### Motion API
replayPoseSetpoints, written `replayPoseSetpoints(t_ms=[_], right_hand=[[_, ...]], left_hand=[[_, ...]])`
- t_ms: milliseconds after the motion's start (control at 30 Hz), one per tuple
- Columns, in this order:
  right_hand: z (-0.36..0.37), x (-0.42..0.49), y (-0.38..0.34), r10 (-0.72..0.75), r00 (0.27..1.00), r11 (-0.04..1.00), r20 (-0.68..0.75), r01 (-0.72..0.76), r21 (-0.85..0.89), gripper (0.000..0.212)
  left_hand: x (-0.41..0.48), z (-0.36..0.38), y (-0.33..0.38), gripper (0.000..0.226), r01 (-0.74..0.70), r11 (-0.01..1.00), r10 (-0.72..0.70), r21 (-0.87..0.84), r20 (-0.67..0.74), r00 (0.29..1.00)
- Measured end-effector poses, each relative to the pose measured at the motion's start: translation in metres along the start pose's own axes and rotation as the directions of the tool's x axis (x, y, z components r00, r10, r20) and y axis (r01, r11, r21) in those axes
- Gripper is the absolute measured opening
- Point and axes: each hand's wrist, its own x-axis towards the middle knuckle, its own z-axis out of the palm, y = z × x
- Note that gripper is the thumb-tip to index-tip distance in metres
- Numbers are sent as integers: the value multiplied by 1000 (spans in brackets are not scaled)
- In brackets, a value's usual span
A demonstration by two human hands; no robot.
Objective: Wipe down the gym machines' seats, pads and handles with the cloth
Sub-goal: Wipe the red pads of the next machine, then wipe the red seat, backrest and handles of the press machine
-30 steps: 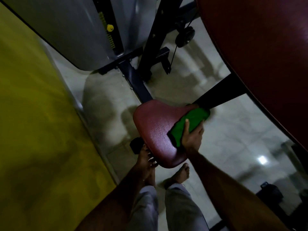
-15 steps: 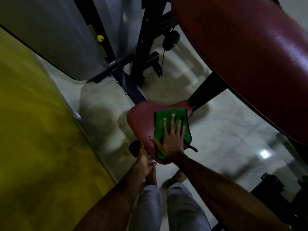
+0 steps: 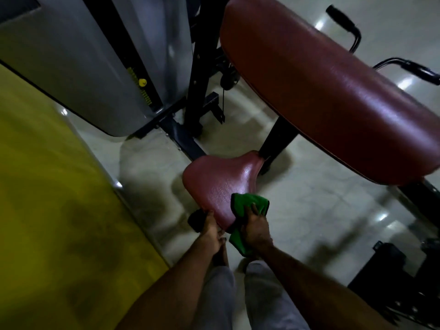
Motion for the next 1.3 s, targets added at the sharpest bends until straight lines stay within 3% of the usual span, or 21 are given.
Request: replayPoseSetpoints(t_ms=[67,133,233,300,367,467,567,633,700,767,933,1000,1067,1133,1233,1300], right_hand=[[-29,-1,-16,184,981,966,57,-191,172,44],[-57,1,-27,287,945,836,154,-326,441,39],[-96,3,-41,248,935,562,252,-351,749,26],[-115,5,-50,221,920,370,324,-387,845,24],[-132,7,-57,198,915,256,352,-395,882,29],[-151,22,-55,165,946,300,278,-317,900,42],[-194,16,-64,148,961,289,232,-267,919,29],[-230,8,-72,154,961,291,229,-266,919,51],[-264,8,-66,112,969,298,222,-245,922,78],[-308,-9,-70,48,978,325,204,-209,922,90],[-401,-58,-69,6,994,312,110,-106,944,80],[-427,-60,-63,26,995,390,98,-101,915,83],[-467,-62,-43,73,997,593,-32,-18,805,81],[-493,-62,-32,93,985,708,-147,39,705,87],[-545,-74,6,93,950,707,-297,147,692,85],[-568,-76,27,-18,934,692,-356,269,670,72]], left_hand=[[-12,8,3,73,-22,998,22,56,8,1000],[-36,18,16,64,-19,993,17,118,18,1000],[-80,32,42,48,-69,984,48,166,128,991],[-94,40,54,48,-105,978,67,182,203,977],[-112,47,67,52,-163,966,104,198,277,955],[-140,59,90,57,-279,927,167,252,390,906],[-174,75,120,53,-364,871,154,329,520,840],[-192,84,140,64,-465,798,152,383,619,770],[-213,96,160,70,-577,677,136,457,693,708],[-242,117,180,57,-667,509,179,544,691,700],[-303,189,224,26,-789,189,427,584,675,602],[-323,213,239,23,-793,65,523,606,656,545],[-350,250,243,25,-814,-37,554,580,690,467],[-368,275,248,20,-843,-97,554,530,732,397],[-405,337,239,17,-847,-213,460,488,815,354],[-419,370,235,21,-832,-278,371,480,852,368]])
